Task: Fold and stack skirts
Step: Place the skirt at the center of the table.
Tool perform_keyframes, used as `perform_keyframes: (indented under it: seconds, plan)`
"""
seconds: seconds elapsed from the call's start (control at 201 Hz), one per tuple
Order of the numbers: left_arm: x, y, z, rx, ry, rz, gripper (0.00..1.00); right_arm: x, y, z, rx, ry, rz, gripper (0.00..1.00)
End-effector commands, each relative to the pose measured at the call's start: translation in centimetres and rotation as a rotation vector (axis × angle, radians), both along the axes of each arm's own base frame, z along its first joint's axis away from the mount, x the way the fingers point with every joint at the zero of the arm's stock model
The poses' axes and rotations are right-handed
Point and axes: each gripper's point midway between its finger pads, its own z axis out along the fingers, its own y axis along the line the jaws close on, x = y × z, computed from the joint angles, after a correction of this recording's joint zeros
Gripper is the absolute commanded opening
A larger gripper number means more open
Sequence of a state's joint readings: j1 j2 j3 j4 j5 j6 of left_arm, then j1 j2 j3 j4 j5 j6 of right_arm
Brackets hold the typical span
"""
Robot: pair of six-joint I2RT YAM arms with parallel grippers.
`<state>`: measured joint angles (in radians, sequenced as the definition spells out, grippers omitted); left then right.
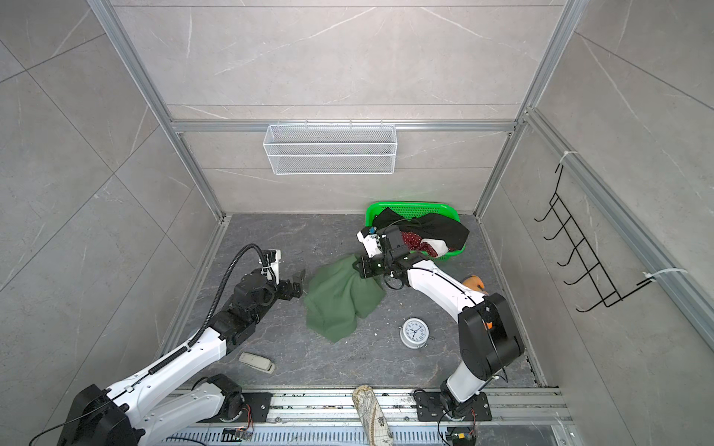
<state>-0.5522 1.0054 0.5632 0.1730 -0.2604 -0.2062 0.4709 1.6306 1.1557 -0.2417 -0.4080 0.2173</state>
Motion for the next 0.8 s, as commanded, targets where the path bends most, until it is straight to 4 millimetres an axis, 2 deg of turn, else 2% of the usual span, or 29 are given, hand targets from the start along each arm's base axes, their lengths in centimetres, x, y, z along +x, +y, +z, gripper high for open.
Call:
perform_keyframes:
  seconds: [0.0, 0.194, 0.414, 0.583, 0.792]
  plan:
    - [-0.3, 0.5, -0.7, -0.01, 0.032, 0.03, 0.99, -0.2, -1.6, -2.9, -0.087, 0.023, -0.061, 0.0]
    - [0.5, 0.3, -2.6, -0.017, 0.131, 0.073, 0.98, -2.0, -3.8, -6.6, -0.21, 0.083, -0.085, 0.05]
    - [2.7, -1.9, -5.2, -0.017, 0.244, 0.063, 0.97, -3.4, -4.8, -9.1, -0.285, 0.127, -0.071, 0.1]
    - [3.7, -5.3, -6.6, -0.103, 0.318, -0.033, 0.97, -3.3, -5.2, -10.1, -0.31, 0.13, -0.086, 0.1]
    - [3.2, -7.6, -6.9, -0.197, 0.345, -0.134, 0.97, -2.4, -4.7, -10.2, -0.282, 0.116, -0.11, 0.11]
